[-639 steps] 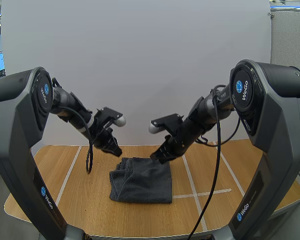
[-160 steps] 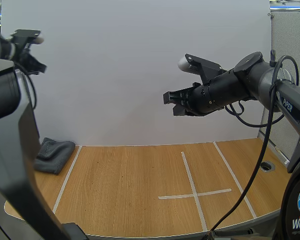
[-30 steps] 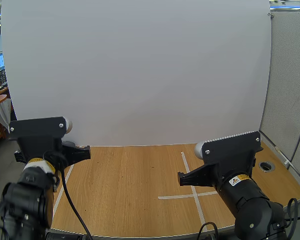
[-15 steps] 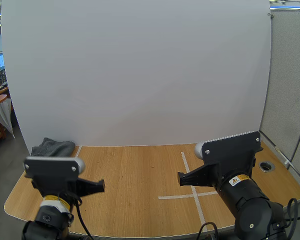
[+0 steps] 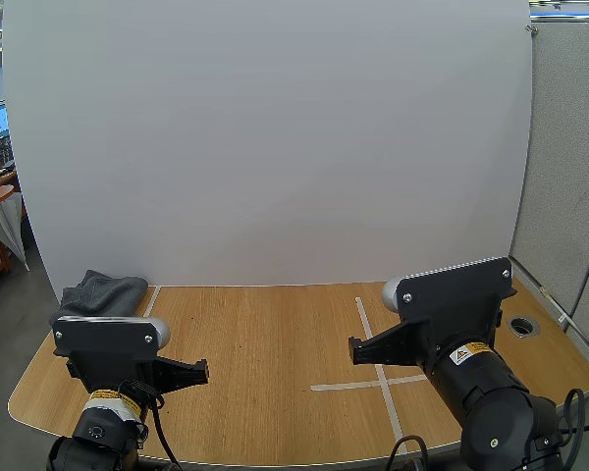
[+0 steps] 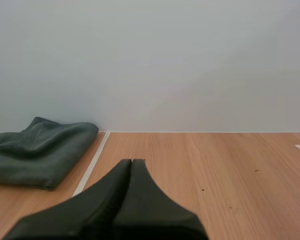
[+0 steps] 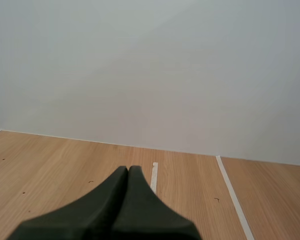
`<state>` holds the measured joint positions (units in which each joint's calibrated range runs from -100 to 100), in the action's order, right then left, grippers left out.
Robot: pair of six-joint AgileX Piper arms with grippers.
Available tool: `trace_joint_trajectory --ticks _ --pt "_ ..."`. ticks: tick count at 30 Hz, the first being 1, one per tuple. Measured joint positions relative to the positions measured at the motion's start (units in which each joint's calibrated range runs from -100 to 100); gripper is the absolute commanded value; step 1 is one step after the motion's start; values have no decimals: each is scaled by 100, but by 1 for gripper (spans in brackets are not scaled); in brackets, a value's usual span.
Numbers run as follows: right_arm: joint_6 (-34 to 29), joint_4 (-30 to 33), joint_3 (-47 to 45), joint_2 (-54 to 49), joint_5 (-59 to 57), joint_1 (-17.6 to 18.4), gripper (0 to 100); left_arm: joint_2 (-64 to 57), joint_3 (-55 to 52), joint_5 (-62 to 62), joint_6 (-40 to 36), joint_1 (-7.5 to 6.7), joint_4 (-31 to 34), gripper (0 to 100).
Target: Fold the towel
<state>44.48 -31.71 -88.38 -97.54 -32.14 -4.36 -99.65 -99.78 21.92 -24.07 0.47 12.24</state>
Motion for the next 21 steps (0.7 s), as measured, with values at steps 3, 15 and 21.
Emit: trace_joint_trajectory --ticks 3,15,21 --pt "0 0 0 0 0 0 0 0 0 0 634 0 -523 0" --pt "0 0 0 0 0 0 0 0 -22 871 1331 0 -981 0" --pt "0 0 0 0 0 0 0 0 -22 871 1343 0 -981 0"
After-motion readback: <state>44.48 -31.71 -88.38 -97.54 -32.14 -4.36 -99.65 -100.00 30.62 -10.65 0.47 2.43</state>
